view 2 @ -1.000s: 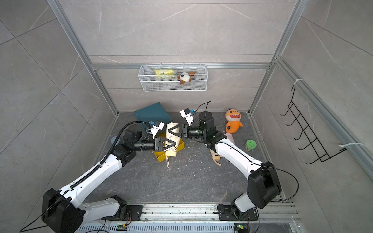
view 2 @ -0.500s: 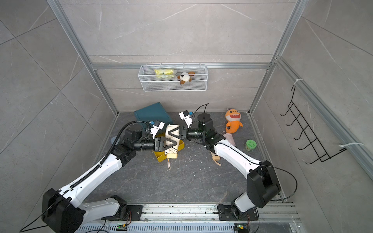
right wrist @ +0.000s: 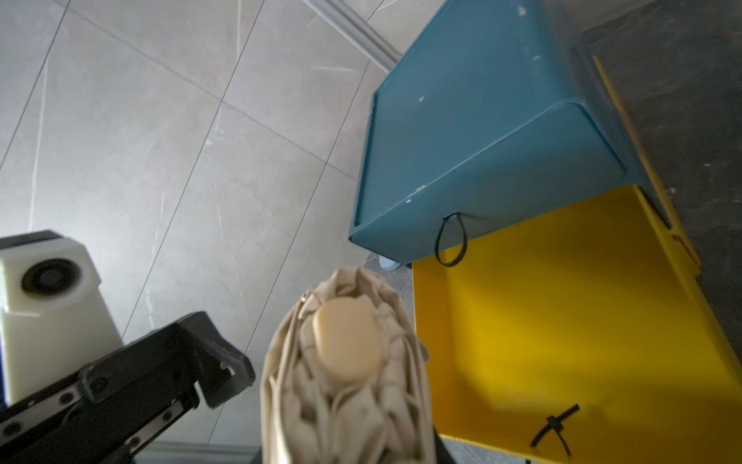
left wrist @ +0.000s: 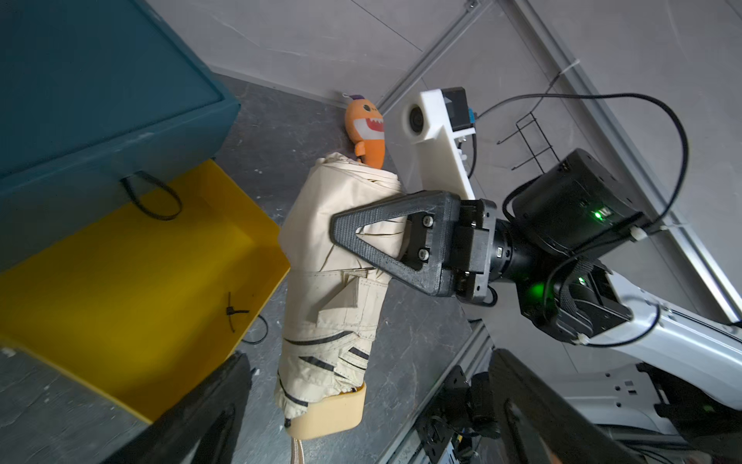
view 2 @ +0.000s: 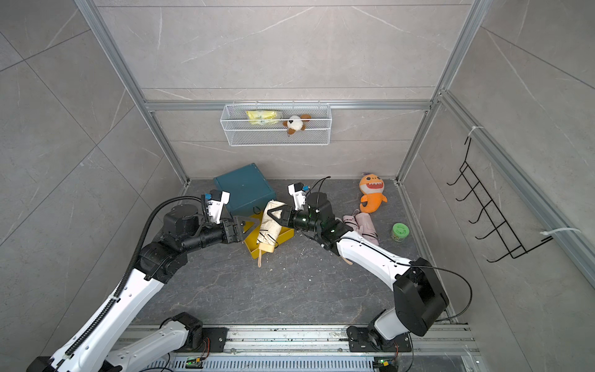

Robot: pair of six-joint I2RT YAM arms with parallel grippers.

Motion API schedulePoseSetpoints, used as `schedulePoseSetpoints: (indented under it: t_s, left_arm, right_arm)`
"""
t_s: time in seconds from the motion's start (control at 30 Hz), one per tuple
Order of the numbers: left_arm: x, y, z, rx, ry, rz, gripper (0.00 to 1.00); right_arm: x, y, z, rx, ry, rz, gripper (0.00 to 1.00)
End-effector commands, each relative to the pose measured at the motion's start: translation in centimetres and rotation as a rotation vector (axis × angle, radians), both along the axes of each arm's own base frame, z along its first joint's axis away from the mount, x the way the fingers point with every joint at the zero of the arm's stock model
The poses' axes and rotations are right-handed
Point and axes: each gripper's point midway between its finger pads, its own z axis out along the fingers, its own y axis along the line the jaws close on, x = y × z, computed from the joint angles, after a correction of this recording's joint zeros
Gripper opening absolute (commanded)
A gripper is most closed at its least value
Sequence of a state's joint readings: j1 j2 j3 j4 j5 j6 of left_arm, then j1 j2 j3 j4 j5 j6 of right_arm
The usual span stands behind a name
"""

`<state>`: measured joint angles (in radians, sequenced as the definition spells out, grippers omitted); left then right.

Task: Place the umbrella in the drawer by color
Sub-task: Place the umbrella in the drawer.

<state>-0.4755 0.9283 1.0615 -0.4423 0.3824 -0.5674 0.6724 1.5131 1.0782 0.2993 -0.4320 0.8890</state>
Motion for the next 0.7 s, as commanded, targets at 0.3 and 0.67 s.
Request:
schedulePoseSetpoints:
  t_s: [0.3,0.67]
  left_arm:
    - [-0.3,5.0,-5.7,0.23,0.074,0.206,0.96]
    - [-1.1,6.0,-6.4,0.246,0.066,0.232,0.96]
  right_arm:
    - [5.0,0.9,0.0,0.148,-0.071,-0.394,0.24]
    - [6.2,1.2,-2.4,0.138,-0.064,-0.562,0.26]
